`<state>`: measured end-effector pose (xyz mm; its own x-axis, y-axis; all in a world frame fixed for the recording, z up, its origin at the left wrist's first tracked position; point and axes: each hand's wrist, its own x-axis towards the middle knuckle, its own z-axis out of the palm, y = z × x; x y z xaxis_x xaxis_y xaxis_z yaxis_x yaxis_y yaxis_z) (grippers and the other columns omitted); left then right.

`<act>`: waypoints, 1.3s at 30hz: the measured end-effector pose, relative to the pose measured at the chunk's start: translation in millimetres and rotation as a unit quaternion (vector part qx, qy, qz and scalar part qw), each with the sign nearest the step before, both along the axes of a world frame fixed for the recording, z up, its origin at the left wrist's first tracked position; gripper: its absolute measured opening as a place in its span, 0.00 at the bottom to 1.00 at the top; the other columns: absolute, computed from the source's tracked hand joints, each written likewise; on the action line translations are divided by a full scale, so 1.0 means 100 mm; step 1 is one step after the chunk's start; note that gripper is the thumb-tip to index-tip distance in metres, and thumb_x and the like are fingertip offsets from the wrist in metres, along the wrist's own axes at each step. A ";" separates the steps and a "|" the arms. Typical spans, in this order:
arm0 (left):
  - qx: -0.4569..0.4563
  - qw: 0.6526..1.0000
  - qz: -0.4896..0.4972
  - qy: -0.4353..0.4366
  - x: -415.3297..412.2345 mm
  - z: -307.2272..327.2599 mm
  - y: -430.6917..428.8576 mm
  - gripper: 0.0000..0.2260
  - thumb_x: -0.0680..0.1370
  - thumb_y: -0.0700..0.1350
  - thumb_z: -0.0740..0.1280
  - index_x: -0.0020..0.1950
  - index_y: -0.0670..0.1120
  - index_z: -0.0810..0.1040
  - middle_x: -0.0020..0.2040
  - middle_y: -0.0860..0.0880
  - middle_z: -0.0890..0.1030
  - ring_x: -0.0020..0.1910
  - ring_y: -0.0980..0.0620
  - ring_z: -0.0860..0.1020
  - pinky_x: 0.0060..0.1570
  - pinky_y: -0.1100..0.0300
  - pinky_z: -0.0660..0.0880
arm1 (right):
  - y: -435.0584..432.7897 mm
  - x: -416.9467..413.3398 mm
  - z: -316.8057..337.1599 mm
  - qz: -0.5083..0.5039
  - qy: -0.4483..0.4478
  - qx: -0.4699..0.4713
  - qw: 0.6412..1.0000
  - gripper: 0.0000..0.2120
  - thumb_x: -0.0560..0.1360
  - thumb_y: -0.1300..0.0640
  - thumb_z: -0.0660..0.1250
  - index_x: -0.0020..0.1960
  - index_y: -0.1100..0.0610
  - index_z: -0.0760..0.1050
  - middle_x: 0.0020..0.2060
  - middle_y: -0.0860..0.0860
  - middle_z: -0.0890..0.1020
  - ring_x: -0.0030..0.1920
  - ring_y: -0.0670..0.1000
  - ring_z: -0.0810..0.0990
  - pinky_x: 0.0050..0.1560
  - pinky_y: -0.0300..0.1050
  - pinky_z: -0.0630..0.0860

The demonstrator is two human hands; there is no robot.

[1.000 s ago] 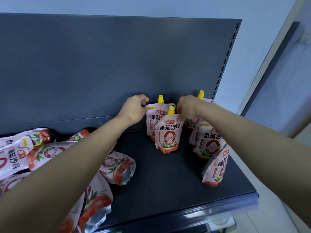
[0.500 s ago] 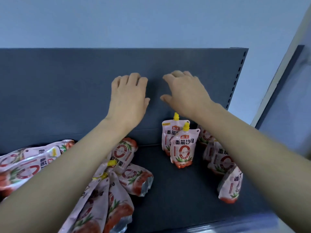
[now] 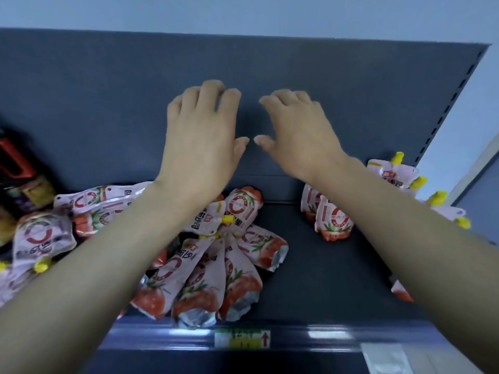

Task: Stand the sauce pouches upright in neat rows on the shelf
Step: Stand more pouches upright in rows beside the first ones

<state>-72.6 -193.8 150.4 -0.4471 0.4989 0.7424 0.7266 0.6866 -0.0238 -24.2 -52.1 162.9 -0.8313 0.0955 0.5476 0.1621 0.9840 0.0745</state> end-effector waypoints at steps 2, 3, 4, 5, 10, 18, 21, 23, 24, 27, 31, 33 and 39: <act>-0.017 0.999 0.020 -0.033 -0.03 -0.15 -0.11 0.24 0.71 0.46 0.71 0.63 0.40 0.70 0.62 0.39 0.73 0.59 0.36 0.71 0.57 0.44 0.66 | -0.05 -0.11 -0.19 0.010 -0.051 -0.002 0.999 0.25 0.75 0.50 0.65 0.69 0.59 0.67 0.68 0.56 0.71 0.68 0.59 0.67 0.64 0.54 0.66; -0.026 0.998 0.033 -0.050 -0.05 -0.23 -0.16 0.24 0.71 0.46 0.71 0.64 0.40 0.70 0.63 0.39 0.72 0.59 0.37 0.71 0.58 0.45 0.65 | -0.08 -0.17 -0.28 0.016 -0.078 -0.003 0.997 0.24 0.75 0.50 0.66 0.68 0.59 0.68 0.67 0.56 0.72 0.67 0.59 0.67 0.63 0.54 0.66; -0.036 0.996 0.045 -0.067 -0.07 -0.30 -0.22 0.24 0.72 0.47 0.70 0.64 0.40 0.70 0.63 0.40 0.72 0.60 0.37 0.70 0.58 0.45 0.65 | -0.09 -0.22 -0.38 0.023 -0.105 -0.005 0.994 0.24 0.75 0.51 0.66 0.68 0.59 0.68 0.67 0.56 0.72 0.67 0.59 0.68 0.63 0.54 0.67; -0.045 0.994 0.055 -0.081 -0.08 -0.37 -0.27 0.24 0.72 0.47 0.70 0.65 0.41 0.70 0.63 0.40 0.71 0.61 0.37 0.70 0.59 0.45 0.64 | -0.11 -0.26 -0.47 0.031 -0.132 -0.008 0.991 0.23 0.75 0.51 0.66 0.67 0.59 0.69 0.66 0.56 0.73 0.66 0.59 0.68 0.62 0.54 0.67; -0.068 0.985 0.096 -0.129 -0.08 -0.63 -0.47 0.23 0.72 0.48 0.70 0.64 0.41 0.71 0.62 0.41 0.72 0.60 0.38 0.70 0.60 0.46 0.64 | -0.15 -0.42 -0.84 0.063 -0.238 -0.021 0.969 0.18 0.75 0.58 0.64 0.65 0.59 0.72 0.61 0.57 0.76 0.63 0.59 0.70 0.61 0.54 0.70; -0.127 0.962 0.170 -0.170 -0.04 -0.98 -0.59 0.20 0.74 0.48 0.66 0.62 0.42 0.71 0.60 0.42 0.72 0.58 0.39 0.70 0.61 0.48 0.62 | -0.23 -0.59 -1.16 0.097 -0.307 -0.058 0.945 0.13 0.74 0.57 0.64 0.57 0.58 0.74 0.55 0.57 0.78 0.58 0.60 0.76 0.50 0.49 0.73; -0.136 0.955 0.190 -0.186 -0.04 -1.06 -0.61 0.20 0.73 0.49 0.67 0.62 0.42 0.71 0.61 0.41 0.72 0.59 0.38 0.70 0.60 0.47 0.63 | -0.22 -0.68 -1.26 0.091 -0.320 -0.130 0.934 0.12 0.73 0.54 0.66 0.52 0.61 0.77 0.49 0.56 0.81 0.50 0.59 0.80 0.49 0.50 0.79; -0.143 0.947 0.208 -0.200 -0.04 -1.11 -0.63 0.21 0.73 0.48 0.66 0.64 0.42 0.70 0.62 0.42 0.72 0.60 0.39 0.70 0.61 0.47 0.62 | -0.20 -0.76 -1.34 0.056 -0.317 -0.208 0.924 0.10 0.72 0.53 0.67 0.42 0.61 0.77 0.42 0.55 0.80 0.44 0.56 0.79 0.41 0.46 0.78; -0.145 0.943 0.216 -0.207 -0.04 -1.14 -0.64 0.21 0.73 0.48 0.66 0.65 0.43 0.70 0.62 0.42 0.72 0.60 0.39 0.70 0.62 0.47 0.62 | -0.21 -0.80 -1.38 0.029 -0.316 -0.241 0.917 0.12 0.71 0.52 0.68 0.36 0.60 0.74 0.38 0.54 0.77 0.40 0.55 0.77 0.34 0.42 0.73; -0.140 0.933 0.240 -0.230 -0.03 -1.21 -0.71 0.22 0.74 0.49 0.65 0.65 0.42 0.70 0.62 0.41 0.72 0.61 0.40 0.69 0.63 0.47 0.61 | -0.24 -0.90 -1.51 -0.007 -0.329 -0.368 0.870 0.13 0.70 0.47 0.70 0.43 0.58 0.77 0.39 0.54 0.78 0.38 0.53 0.77 0.25 0.37 0.66; -0.150 0.916 0.271 -0.257 0.00 -1.31 -0.80 0.22 0.75 0.52 0.65 0.65 0.42 0.69 0.62 0.41 0.72 0.62 0.39 0.69 0.64 0.46 0.62 | -0.28 -1.00 -1.59 -0.046 -0.323 -0.540 0.776 0.10 0.70 0.53 0.73 0.45 0.59 0.78 0.36 0.54 0.82 0.23 0.48 0.78 0.22 0.35 0.70; -0.159 0.907 0.281 -0.269 0.00 -1.36 -0.83 0.21 0.75 0.51 0.65 0.64 0.42 0.69 0.61 0.42 0.73 0.61 0.40 0.70 0.63 0.46 0.63 | -0.30 -1.04 -1.59 -0.051 -0.299 -0.568 0.765 0.07 0.70 0.57 0.74 0.42 0.59 0.78 0.32 0.54 0.79 0.22 0.48 0.73 0.21 0.35 0.68; -0.164 0.906 0.228 -0.315 -0.13 -1.46 -0.74 0.20 0.76 0.52 0.64 0.64 0.43 0.71 0.60 0.42 0.74 0.60 0.41 0.71 0.61 0.46 0.65 | -0.30 -1.13 -1.31 -0.038 -0.190 -0.521 0.831 0.11 0.71 0.57 0.69 0.51 0.61 0.78 0.49 0.56 0.83 0.45 0.55 0.82 0.39 0.42 0.75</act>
<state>-85.2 -267.4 4.1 -0.9461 0.3036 0.1124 0.3096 0.9500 0.0398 -137.6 -81.9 32.3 -0.8954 0.4130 -0.1662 0.3859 0.5338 -0.7524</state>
